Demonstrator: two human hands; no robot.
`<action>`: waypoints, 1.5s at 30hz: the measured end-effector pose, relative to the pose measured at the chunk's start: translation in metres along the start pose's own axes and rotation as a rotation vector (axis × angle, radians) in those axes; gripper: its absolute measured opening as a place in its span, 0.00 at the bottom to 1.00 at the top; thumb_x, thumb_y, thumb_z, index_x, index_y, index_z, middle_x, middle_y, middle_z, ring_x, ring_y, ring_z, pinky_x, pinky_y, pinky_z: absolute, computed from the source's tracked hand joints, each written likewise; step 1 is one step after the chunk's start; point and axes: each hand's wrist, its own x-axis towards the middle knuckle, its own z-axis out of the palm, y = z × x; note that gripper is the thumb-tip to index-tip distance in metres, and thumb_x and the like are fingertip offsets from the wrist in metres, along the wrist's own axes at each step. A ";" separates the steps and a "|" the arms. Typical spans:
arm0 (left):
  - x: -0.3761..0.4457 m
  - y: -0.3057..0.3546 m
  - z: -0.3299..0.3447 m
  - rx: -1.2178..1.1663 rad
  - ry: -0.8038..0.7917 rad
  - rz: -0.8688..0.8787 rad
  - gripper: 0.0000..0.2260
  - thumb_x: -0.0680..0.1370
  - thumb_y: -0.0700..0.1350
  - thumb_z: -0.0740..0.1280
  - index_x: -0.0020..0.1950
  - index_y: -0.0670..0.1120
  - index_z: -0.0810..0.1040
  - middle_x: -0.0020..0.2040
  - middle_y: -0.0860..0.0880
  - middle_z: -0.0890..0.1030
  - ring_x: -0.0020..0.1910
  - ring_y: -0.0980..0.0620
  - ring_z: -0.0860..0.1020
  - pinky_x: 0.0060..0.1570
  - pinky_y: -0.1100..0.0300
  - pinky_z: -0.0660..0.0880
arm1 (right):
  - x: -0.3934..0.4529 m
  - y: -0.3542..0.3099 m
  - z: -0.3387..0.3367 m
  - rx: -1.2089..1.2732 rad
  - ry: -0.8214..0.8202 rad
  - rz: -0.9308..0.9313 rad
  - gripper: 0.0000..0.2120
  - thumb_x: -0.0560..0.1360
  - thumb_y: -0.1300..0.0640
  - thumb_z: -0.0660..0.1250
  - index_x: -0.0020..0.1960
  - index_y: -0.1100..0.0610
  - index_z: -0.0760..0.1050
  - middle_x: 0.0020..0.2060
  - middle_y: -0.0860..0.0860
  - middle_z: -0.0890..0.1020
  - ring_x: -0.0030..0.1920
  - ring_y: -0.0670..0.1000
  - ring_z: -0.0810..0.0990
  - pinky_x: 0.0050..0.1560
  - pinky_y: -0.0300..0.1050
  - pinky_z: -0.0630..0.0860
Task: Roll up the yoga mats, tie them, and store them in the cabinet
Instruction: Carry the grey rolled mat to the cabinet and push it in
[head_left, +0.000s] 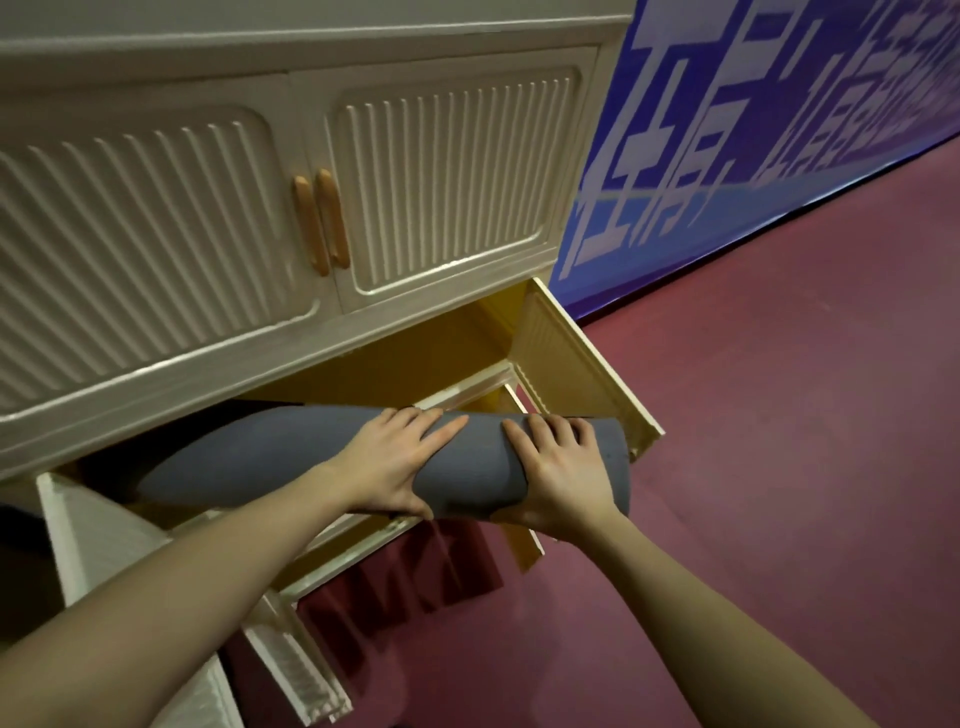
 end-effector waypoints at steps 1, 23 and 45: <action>-0.005 -0.006 0.004 -0.005 0.014 -0.023 0.54 0.60 0.73 0.69 0.76 0.49 0.49 0.68 0.40 0.71 0.63 0.41 0.73 0.60 0.48 0.71 | 0.009 -0.004 0.001 -0.001 0.009 -0.028 0.51 0.54 0.26 0.69 0.67 0.57 0.71 0.58 0.58 0.78 0.56 0.61 0.76 0.58 0.61 0.69; 0.044 -0.039 0.041 0.037 0.146 -0.380 0.54 0.61 0.68 0.73 0.75 0.55 0.43 0.71 0.39 0.68 0.68 0.37 0.69 0.66 0.43 0.65 | 0.128 0.056 0.063 0.034 0.262 -0.377 0.49 0.57 0.29 0.71 0.69 0.57 0.69 0.61 0.59 0.77 0.59 0.62 0.76 0.59 0.62 0.69; 0.054 -0.053 0.160 0.390 0.744 -0.377 0.38 0.68 0.70 0.61 0.72 0.50 0.67 0.67 0.41 0.73 0.66 0.40 0.70 0.65 0.43 0.65 | 0.156 0.071 0.175 -0.052 0.758 -0.636 0.40 0.69 0.29 0.64 0.70 0.56 0.71 0.59 0.55 0.76 0.57 0.57 0.72 0.57 0.53 0.69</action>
